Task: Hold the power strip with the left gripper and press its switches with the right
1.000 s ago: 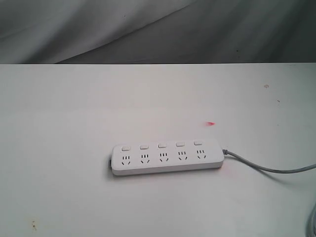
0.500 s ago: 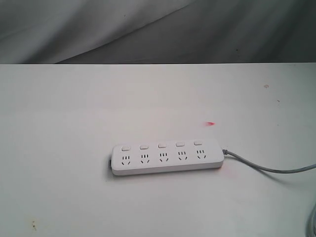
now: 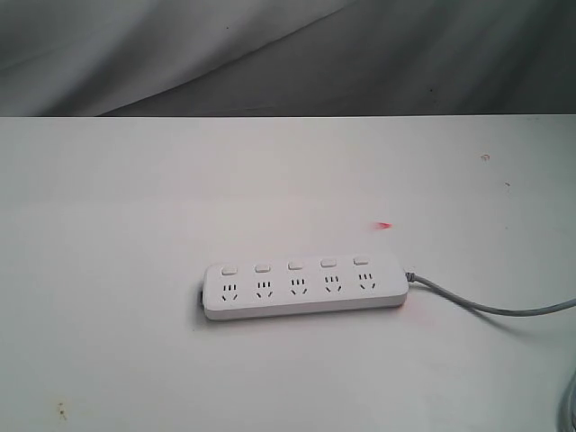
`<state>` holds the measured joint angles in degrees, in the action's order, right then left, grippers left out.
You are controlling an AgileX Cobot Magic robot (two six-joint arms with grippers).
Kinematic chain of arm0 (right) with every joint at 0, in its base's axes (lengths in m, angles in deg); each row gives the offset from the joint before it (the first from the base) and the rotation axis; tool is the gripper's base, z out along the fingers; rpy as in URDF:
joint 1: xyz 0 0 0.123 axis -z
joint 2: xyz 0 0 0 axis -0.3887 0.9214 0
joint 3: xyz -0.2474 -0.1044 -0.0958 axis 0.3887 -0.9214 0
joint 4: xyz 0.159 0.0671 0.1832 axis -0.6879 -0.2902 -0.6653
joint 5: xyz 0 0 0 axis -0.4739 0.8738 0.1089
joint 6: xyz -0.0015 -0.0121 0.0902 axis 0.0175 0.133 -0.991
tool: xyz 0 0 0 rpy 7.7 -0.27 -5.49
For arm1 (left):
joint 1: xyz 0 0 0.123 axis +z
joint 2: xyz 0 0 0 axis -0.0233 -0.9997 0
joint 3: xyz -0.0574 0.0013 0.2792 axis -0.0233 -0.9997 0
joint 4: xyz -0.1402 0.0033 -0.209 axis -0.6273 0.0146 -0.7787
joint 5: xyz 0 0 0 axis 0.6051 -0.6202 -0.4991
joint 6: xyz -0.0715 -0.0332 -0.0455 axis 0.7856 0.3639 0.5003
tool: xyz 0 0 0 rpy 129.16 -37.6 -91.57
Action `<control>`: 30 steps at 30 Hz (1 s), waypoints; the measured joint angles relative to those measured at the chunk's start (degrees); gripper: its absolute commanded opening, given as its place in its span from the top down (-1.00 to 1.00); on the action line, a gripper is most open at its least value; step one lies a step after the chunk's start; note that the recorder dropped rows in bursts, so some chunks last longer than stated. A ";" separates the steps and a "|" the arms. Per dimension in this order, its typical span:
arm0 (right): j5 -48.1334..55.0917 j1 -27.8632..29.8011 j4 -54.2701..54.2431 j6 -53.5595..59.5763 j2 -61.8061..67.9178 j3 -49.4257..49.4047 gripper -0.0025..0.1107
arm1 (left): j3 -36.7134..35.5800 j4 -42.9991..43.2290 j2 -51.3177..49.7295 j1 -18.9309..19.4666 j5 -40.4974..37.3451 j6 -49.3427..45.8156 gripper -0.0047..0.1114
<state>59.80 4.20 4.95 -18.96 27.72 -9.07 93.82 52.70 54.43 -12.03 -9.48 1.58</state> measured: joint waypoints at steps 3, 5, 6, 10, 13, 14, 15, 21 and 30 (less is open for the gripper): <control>0.00 0.00 0.00 0.00 0.00 0.00 0.96 | 6.11 -3.49 -8.41 0.00 -8.82 -6.11 0.92; 0.00 0.00 0.00 0.00 0.00 0.00 0.96 | 9.04 -5.51 -13.21 0.00 -11.75 -11.57 0.92; 0.00 0.00 0.00 0.00 0.00 0.00 0.96 | 9.85 -6.08 -14.90 0.00 -12.35 -13.88 0.92; 0.00 0.00 0.00 0.00 0.00 0.00 0.96 | 11.02 -7.60 -21.89 0.00 -12.46 -27.68 0.92; 0.00 0.00 0.00 0.00 0.00 0.00 0.96 | 11.02 -8.23 -27.57 0.00 -12.48 -35.34 0.92; 0.00 0.00 0.00 0.00 0.00 0.00 0.96 | 11.02 -8.48 -29.52 0.00 -12.17 -36.65 0.92; 0.00 0.00 0.00 0.00 0.00 0.00 0.96 | 11.02 -9.11 -31.43 0.00 -11.34 -37.63 0.92; 0.00 0.00 0.00 0.00 0.00 0.00 0.96 | 11.02 -18.15 -40.55 0.00 -2.11 -47.65 0.92; 0.00 0.00 0.00 0.00 0.00 0.00 0.96 | 11.02 -27.23 -49.77 0.00 -0.08 -70.47 0.92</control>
<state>59.80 4.20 4.95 -18.96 27.72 -9.07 104.84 25.47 4.65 -12.03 -9.56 -68.89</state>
